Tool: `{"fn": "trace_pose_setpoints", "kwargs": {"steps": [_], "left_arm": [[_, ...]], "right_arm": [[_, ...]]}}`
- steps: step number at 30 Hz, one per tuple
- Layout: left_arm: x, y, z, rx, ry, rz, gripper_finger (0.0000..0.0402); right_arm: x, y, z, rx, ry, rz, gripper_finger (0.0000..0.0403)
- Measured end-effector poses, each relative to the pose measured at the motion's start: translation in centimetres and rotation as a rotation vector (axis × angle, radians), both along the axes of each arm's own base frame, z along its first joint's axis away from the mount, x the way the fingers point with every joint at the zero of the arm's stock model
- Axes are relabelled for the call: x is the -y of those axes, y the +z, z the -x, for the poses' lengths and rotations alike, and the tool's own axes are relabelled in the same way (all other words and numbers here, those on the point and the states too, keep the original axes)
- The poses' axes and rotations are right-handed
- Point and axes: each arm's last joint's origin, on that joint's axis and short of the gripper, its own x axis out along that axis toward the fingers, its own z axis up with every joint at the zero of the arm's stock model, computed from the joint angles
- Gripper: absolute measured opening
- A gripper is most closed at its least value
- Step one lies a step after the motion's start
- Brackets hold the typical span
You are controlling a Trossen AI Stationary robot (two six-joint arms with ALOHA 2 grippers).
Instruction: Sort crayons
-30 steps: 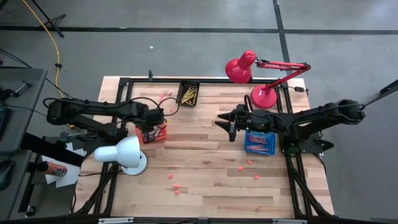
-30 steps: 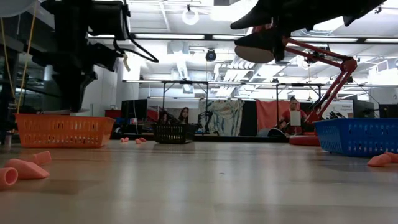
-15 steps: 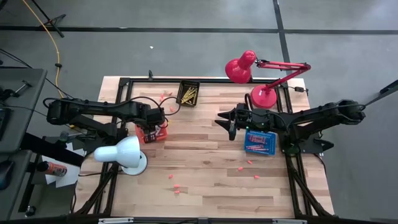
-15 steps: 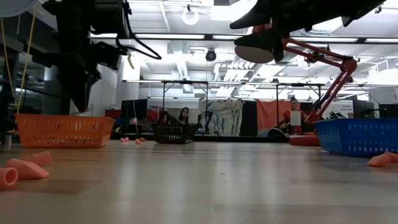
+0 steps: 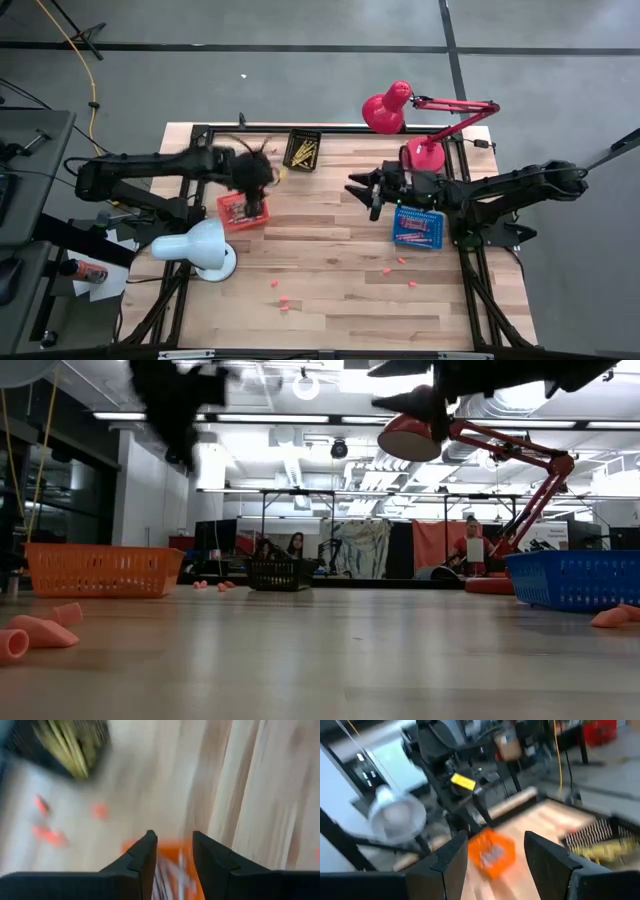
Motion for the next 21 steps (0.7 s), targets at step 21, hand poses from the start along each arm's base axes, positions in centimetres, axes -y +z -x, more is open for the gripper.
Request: {"fn": "trace_pose_setpoints", "kwargs": {"steps": [21], "left_arm": [[0.2, 5.0, 4.5, 1.299, 0.054, -0.191, 0.0001]], "right_arm": [[2.2, 7.6, 1.7, -0.153, -0.049, 0.194, 0.0059]]}}
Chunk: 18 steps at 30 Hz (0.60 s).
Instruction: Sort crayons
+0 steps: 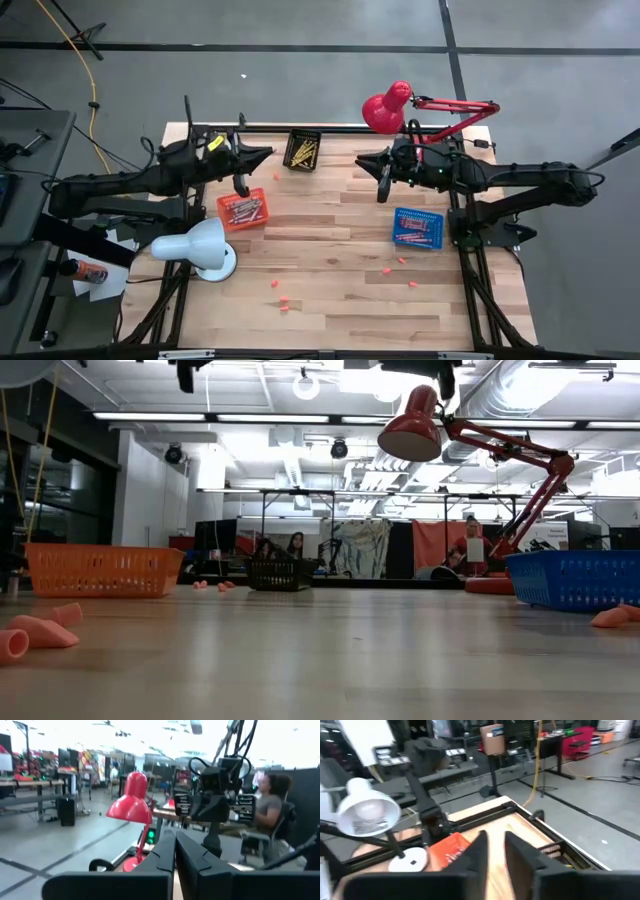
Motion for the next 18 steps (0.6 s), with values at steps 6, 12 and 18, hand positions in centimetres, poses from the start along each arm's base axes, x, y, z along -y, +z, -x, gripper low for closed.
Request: {"fn": "trace_pose_setpoints", "kwargs": {"steps": [6, 12, 18], "left_arm": [[0.0, -0.6, 0.3, 0.024, 0.012, 0.005, 0.0000], [0.0, -0.7, 0.3, 0.029, 0.005, 0.038, 0.0000], [1.2, -2.3, 0.2, 0.053, -0.090, 0.096, 0.0000]], "right_arm": [[-0.5, -0.3, 0.0, -0.058, 0.177, -0.028, 0.0014], [-0.6, -1.4, 0.2, -0.164, 0.196, -0.069, 0.0003], [-0.7, -0.9, 0.8, -0.150, 0.203, -0.068, 0.0001]]}}
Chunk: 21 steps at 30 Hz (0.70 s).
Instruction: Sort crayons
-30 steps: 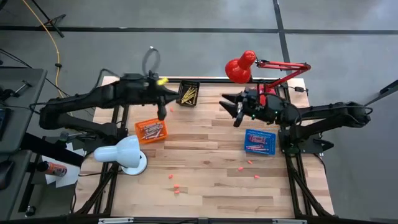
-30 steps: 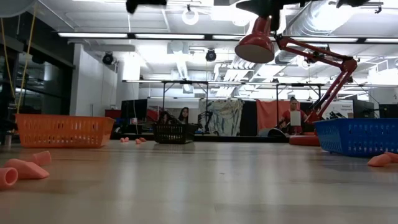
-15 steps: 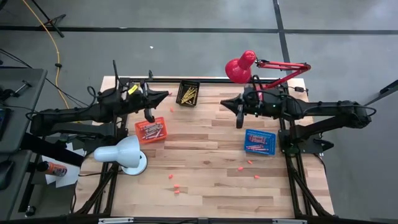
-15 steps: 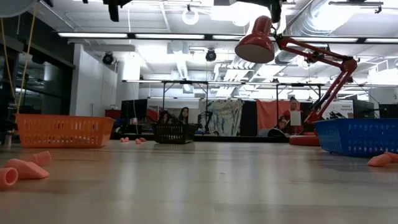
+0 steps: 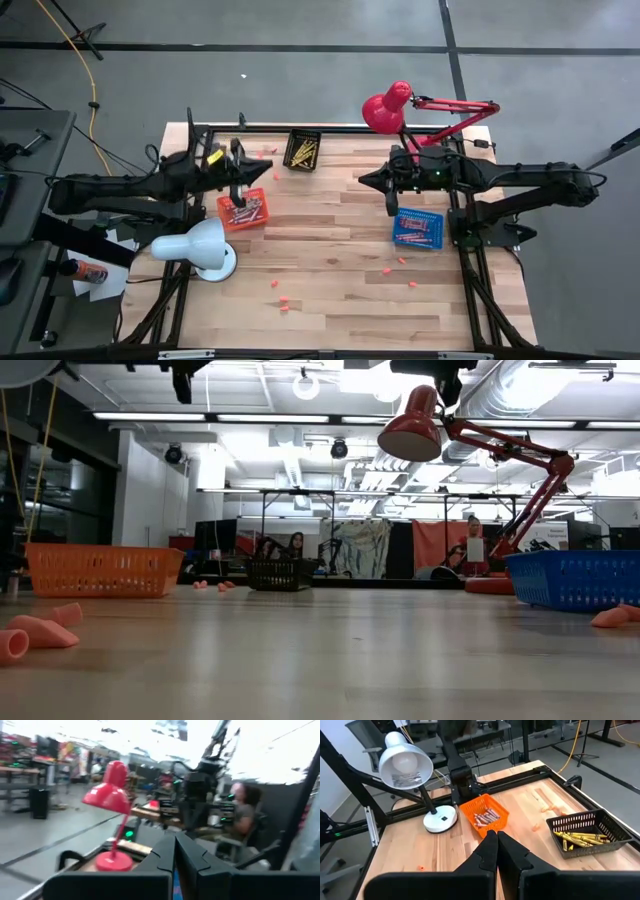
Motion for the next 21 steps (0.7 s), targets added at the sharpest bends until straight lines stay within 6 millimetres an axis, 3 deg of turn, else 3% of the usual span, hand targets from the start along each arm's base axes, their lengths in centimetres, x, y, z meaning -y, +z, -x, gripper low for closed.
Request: {"fn": "trace_pose_setpoints", "kwargs": {"steps": [8, 15, 21], "left_arm": [[2.5, -3.6, 2.3, 0.109, 0.015, -0.015, 0.0000], [3.2, -4.3, 4.9, 0.155, -0.007, -0.086, 0.0000], [2.9, -5.2, 6.9, 0.088, -0.016, -0.082, 0.0000]], "right_arm": [[0.0, 0.8, 1.1, 0.031, -0.004, -0.006, 0.0000], [0.0, 0.9, 1.3, 0.037, -0.005, -0.009, 0.0000], [0.0, 0.8, 1.4, 0.026, -0.022, -0.048, 0.0000]]}}
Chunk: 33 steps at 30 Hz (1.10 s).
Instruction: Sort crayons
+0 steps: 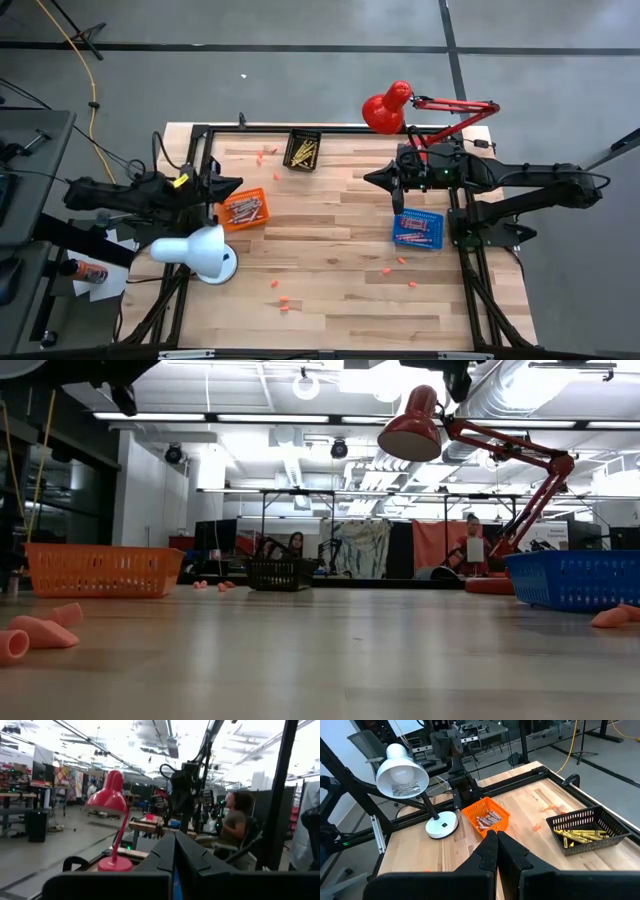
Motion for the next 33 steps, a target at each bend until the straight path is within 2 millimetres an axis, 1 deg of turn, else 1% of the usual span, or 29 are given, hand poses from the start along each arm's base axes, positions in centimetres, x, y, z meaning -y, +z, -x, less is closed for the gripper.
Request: {"fn": "trace_pose_setpoints", "kwargs": {"steps": [8, 15, 18, 22, 25, 33], "left_arm": [[-0.3, -0.6, 2.1, -0.021, -0.011, -0.003, 0.0000], [-0.4, -1.3, 2.8, -0.075, -0.003, -0.003, 0.0000], [-0.3, -2.4, 2.3, -0.075, -0.002, -0.008, 0.0000], [-0.1, -4.9, 1.3, -0.069, -0.026, 0.001, 0.0000], [-0.1, -6.2, 1.0, -0.042, -0.026, 0.004, 0.0000], [0.1, -7.5, 0.6, -0.156, -0.076, 0.010, 0.0000]], "right_arm": [[0.0, -0.1, 0.0, -0.005, -0.022, -0.024, 0.0000], [0.1, -0.1, 0.0, -0.002, -0.031, -0.045, 0.0000], [0.1, -0.1, 0.0, -0.002, -0.031, -0.045, 0.0000], [0.1, -0.1, 0.0, -0.002, -0.031, -0.045, 0.0000], [0.1, -0.1, 0.0, -0.002, -0.031, -0.046, 0.0000], [0.0, -0.1, 0.0, -0.008, -0.001, -0.055, 0.0000]]}}
